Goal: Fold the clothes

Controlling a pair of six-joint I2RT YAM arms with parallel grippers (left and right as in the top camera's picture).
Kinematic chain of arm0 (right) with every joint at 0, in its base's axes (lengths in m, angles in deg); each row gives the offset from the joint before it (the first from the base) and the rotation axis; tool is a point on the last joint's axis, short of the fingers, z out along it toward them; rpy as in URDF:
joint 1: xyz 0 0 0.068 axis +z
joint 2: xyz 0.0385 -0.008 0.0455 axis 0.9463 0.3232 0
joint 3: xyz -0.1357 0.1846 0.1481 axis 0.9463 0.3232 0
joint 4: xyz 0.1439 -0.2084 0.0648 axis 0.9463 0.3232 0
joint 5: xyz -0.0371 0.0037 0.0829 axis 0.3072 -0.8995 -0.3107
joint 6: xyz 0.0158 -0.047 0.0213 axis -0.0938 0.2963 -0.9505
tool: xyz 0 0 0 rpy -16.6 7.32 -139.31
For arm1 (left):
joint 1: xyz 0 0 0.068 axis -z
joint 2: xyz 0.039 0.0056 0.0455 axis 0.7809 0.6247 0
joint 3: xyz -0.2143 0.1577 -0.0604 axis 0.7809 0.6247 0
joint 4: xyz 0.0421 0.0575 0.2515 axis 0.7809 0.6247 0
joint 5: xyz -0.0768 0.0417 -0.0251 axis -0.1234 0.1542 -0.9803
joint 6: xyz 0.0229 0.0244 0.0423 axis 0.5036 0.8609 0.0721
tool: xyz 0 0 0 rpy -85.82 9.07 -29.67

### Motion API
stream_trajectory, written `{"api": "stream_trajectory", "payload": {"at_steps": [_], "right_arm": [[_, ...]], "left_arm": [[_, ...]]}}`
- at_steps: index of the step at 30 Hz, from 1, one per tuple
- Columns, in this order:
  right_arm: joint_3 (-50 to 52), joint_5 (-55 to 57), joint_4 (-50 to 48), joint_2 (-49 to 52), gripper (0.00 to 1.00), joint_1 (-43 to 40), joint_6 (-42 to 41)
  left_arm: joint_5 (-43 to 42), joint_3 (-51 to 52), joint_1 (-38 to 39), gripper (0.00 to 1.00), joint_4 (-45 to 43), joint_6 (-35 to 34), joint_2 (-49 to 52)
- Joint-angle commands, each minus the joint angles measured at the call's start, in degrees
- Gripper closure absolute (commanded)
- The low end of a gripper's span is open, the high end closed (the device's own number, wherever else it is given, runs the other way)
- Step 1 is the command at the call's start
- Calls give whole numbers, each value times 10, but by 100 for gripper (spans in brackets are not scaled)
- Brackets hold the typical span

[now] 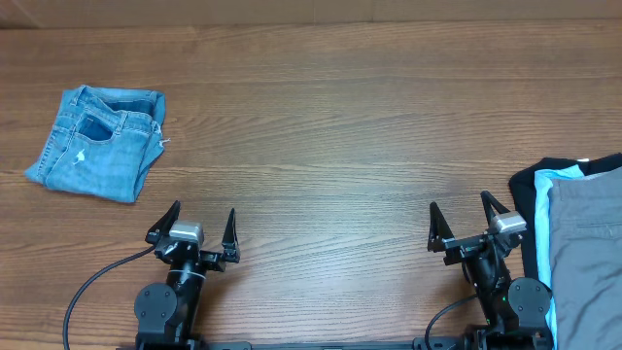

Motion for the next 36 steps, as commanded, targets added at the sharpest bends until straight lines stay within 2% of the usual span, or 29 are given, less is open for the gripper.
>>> {"api": "stream_trajectory", "payload": {"at_steps": [1, 33, 36], "right_arm": [[6, -2, -3, -6, 0, -2, 0], [6, -3, -3, -6, 0, -2, 0], [6, -3, -3, -6, 0, -2, 0]], "left_arm": [[6, 2, 3, 0, 2, -8, -2], [-2, 2, 4, 0, 1, -10, -2], [-5, 2, 4, 0, 1, -42, -2]]}}
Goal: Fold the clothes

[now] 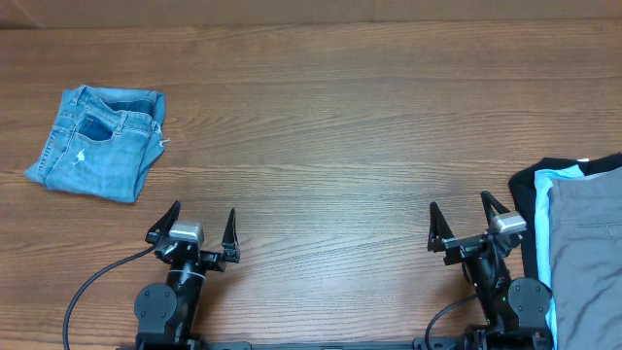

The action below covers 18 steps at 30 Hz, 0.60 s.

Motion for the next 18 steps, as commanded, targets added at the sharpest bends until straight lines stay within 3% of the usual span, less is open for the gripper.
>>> {"api": "stream_trajectory", "payload": {"at_steps": [1, 9, 14, 18], "right_arm": [[6, -3, -3, -6, 0, -2, 0], [6, -36, -4, -6, 0, -1, -4], [5, -51, -6, -6, 0, -1, -6], [-3, -64, -24, -6, 0, -1, -80]], "left_arm": [[-7, 2, 4, 0, 0, -66, -2], [-18, 2, 4, 0, -1, -209, -2], [-19, 2, 4, 0, -1, -216, -2], [-85, -10, 4, 0, -2, -204, -2]]}}
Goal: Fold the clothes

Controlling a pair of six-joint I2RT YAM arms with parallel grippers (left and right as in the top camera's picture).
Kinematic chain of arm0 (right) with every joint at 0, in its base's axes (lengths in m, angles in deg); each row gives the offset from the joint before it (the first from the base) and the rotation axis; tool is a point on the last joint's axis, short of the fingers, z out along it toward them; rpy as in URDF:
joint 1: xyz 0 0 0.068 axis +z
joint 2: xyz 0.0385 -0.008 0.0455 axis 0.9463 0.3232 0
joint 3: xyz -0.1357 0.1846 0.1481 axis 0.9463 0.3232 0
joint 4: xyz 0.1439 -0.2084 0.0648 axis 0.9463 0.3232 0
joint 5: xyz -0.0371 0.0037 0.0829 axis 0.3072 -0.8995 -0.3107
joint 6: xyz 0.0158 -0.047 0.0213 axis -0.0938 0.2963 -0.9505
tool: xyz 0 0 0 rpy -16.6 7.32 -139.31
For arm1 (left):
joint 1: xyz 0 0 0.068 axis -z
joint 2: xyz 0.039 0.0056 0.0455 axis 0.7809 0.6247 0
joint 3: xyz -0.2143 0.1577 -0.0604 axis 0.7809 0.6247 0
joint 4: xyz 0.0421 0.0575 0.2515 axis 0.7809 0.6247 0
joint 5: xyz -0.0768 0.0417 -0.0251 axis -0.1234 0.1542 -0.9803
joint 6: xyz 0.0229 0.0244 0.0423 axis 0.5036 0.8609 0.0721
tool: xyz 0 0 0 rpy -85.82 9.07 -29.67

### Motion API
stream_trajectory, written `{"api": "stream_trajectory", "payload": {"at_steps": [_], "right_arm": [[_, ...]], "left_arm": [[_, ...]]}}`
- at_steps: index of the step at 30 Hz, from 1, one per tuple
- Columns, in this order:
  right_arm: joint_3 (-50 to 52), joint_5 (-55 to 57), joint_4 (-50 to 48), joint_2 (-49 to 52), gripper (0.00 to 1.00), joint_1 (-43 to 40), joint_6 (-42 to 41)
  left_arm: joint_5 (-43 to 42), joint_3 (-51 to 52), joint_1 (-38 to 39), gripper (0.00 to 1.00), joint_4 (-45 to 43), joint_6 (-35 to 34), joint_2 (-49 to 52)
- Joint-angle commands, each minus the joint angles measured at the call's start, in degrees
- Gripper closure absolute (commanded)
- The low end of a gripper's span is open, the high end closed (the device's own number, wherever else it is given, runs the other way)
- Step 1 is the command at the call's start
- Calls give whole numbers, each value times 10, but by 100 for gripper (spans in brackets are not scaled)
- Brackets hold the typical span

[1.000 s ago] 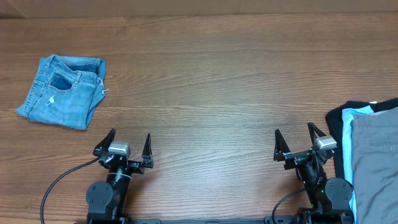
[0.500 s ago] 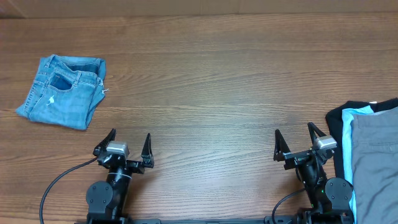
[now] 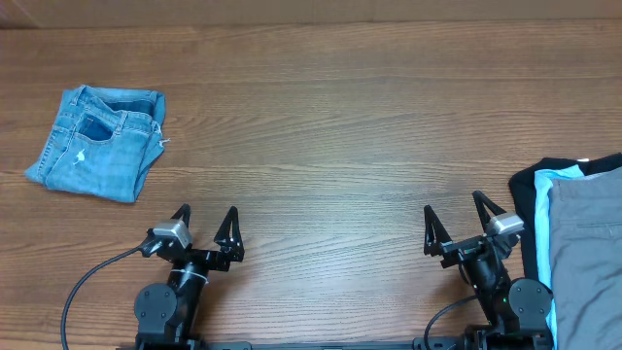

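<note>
Folded blue jeans point(image 3: 97, 144) lie at the far left of the wooden table point(image 3: 330, 117). A pile of unfolded clothes sits at the right edge: a grey garment point(image 3: 588, 248) on top, a light blue one point(image 3: 546, 185) under it, a black one point(image 3: 527, 190) at the bottom. My left gripper point(image 3: 206, 218) stands open near the front edge, below and to the right of the jeans, holding nothing. Just left of the pile, my right gripper point(image 3: 454, 209) is open too, with nothing between its fingers.
A black cable point(image 3: 92, 287) runs from the left arm's base toward the front left corner. Both arm bases stand at the table's front edge.
Both grippers have shifted slightly. The left one now sits a little to the right and turned, the right one a little to the left. The clothes have not moved.
At both earlier moments the two grippers stood open and still near the front edge, the jeans folded at the left and the pile at the right. By now only the grippers have shifted a little.
</note>
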Motion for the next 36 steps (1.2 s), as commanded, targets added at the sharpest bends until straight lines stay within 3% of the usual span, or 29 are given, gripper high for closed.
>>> {"api": "stream_trajectory", "payload": {"at_steps": [1, 8, 13, 21, 25, 31, 36], "right_arm": [[-16, -21, -11, -6, 0, -1, -50], [-114, -23, 46, 6, 0, -1, -50], [-203, -22, 141, 72, 0, -1, -50], [-446, 5, 367, 340, 0, -1, -47], [-593, 3, 538, 501, 0, -1, -46], [-642, -42, 615, 642, 0, -1, -31], [-643, 1, 631, 729, 0, -1, -40]], "left_arm": [[-80, -23, 4, 0, 1, 17, -2], [-76, -149, 3, 0, 100, 132, 18], [-69, -246, 3, 0, 165, 158, 100], [-46, -519, 3, 0, 324, 158, 379], [-48, -679, 4, 0, 468, 158, 526], [-80, -728, 4, 0, 548, 158, 615], [-77, -728, 4, 0, 574, 176, 641]]}}
